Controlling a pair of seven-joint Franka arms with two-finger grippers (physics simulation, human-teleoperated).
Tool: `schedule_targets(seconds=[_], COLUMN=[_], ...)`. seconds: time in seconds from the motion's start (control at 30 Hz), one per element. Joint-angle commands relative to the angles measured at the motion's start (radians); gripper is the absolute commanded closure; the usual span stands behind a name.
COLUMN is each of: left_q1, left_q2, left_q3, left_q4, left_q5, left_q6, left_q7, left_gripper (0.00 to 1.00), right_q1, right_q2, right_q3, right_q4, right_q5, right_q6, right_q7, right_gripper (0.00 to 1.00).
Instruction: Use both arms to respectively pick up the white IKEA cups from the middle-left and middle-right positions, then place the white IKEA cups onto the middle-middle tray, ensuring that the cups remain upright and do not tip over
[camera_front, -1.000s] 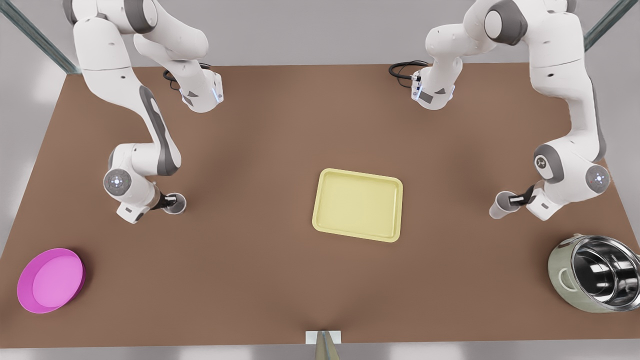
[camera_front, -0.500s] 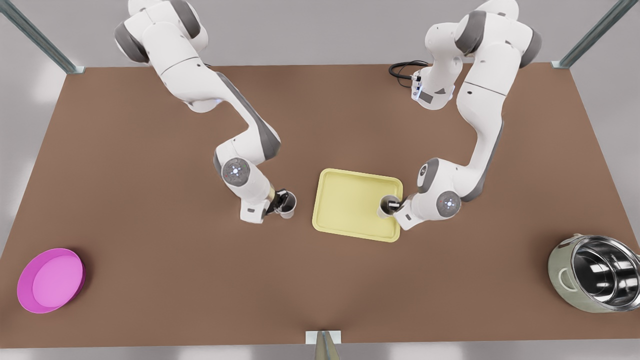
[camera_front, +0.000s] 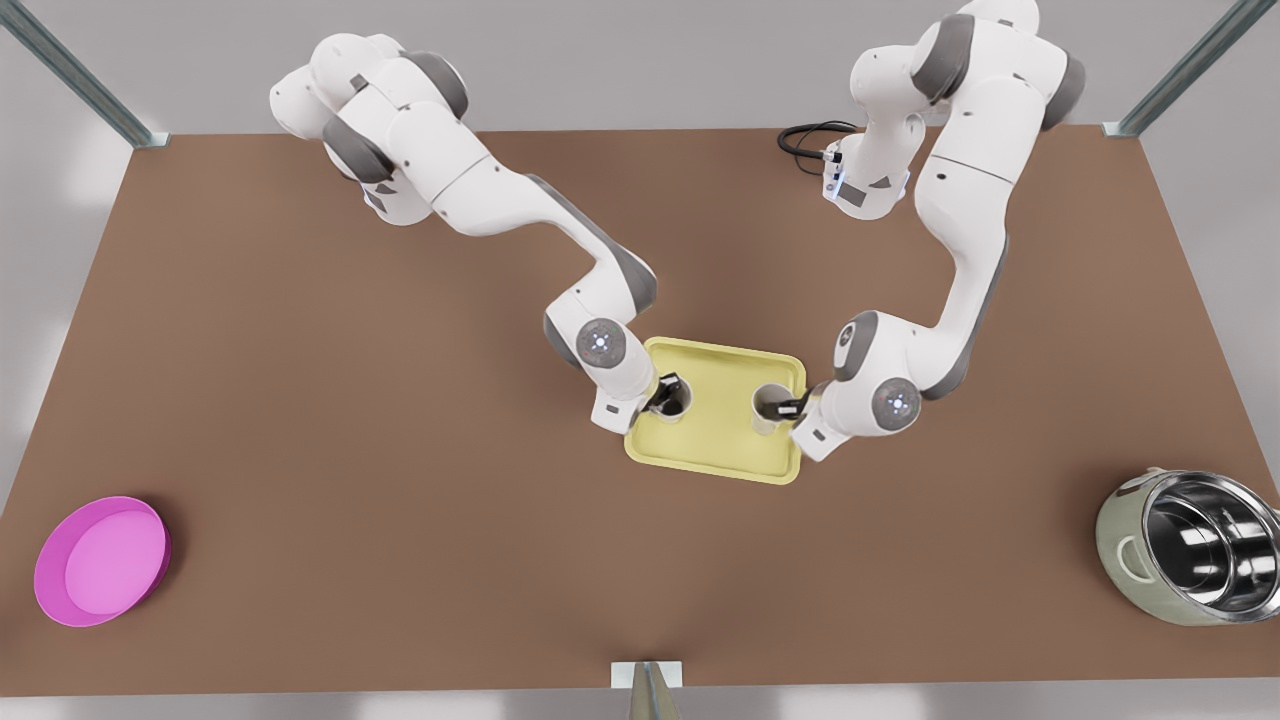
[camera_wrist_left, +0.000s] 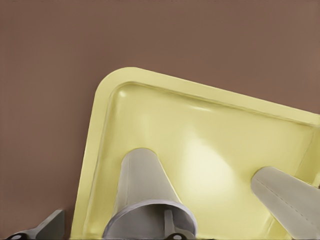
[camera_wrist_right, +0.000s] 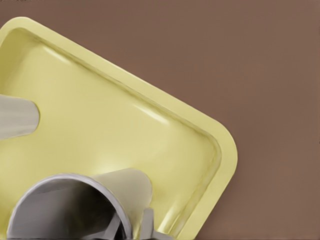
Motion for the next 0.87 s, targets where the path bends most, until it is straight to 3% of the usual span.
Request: schedule_targets(seconds=[0.0,0.07,0.13,0.17,0.23,0.27,0.3,0.33,0.47,0.53,0.6,0.73,0.83], left_q1=[0.0,-0.001,0.038,0.089,0.143,0.129,0.016,-0.023,-0.031,-0.031,-0.031,-0.029,-0.029], left_q2=[-0.027,-0.084,-0.084,-0.084,-0.084,-0.14,-0.211,-0.234,-0.234,-0.234,-0.234,-0.234,-0.234], left_q3=[-0.001,-0.001,0.003,0.004,0.004,0.024,0.2,0.228,0.228,0.228,0.228,0.228,0.228], left_q4=[0.002,0.053,0.26,0.412,0.538,0.546,0.519,0.506,0.51,0.51,0.51,0.51,0.51], left_q5=[0.023,0.023,0.089,0.115,0.178,0.235,0.229,0.233,0.225,0.225,0.225,0.224,0.224], left_q6=[-0.092,-0.222,-0.523,-0.695,-0.833,-0.853,-0.856,-0.851,-0.855,-0.855,-0.855,-0.855,-0.856], left_q7=[-0.263,-0.313,-0.285,-0.138,0.157,0.307,0.41,0.398,0.401,0.399,0.399,0.399,0.398], left_gripper=[0.0,0.0,0.0,0.0,0.0,0.0,0.0,0.0,0.0,0.0,0.0,0.0,0.0], right_q1=[0.001,0.001,0.001,0.001,-0.002,-0.003,-0.02,-0.045,-0.388,-0.433,-0.439,-0.503,-0.503], right_q2=[0.0,-0.003,-0.009,-0.019,-0.084,-0.123,-0.176,-0.226,-0.229,-0.246,-0.331,-0.649,-0.677], right_q3=[0.0,0.0,0.0,0.0,0.001,0.001,0.001,0.001,-0.032,-0.184,-0.263,-0.255,-0.252], right_q4=[-0.007,-0.007,-0.007,-0.007,-0.059,-0.078,-0.108,-0.13,-0.13,-0.115,-0.107,-0.168,-0.159], right_q5=[-0.01,-0.011,-0.01,-0.01,-0.008,-0.007,-0.004,-0.004,-0.034,-0.165,-0.217,-0.266,-0.246], right_q6=[0.053,0.053,0.053,0.047,0.036,-0.005,-0.074,-0.171,-0.513,-0.537,-0.611,-0.729,-0.774], right_q7=[0.301,0.299,0.299,0.299,0.284,0.284,0.285,0.246,-0.395,-0.57,-0.594,-0.609,-0.577], right_gripper=[0.0,0.0,0.0,0.0,0.0,0.0,0.0,0.0,0.0,0.0,0.0,0.0,0.0])
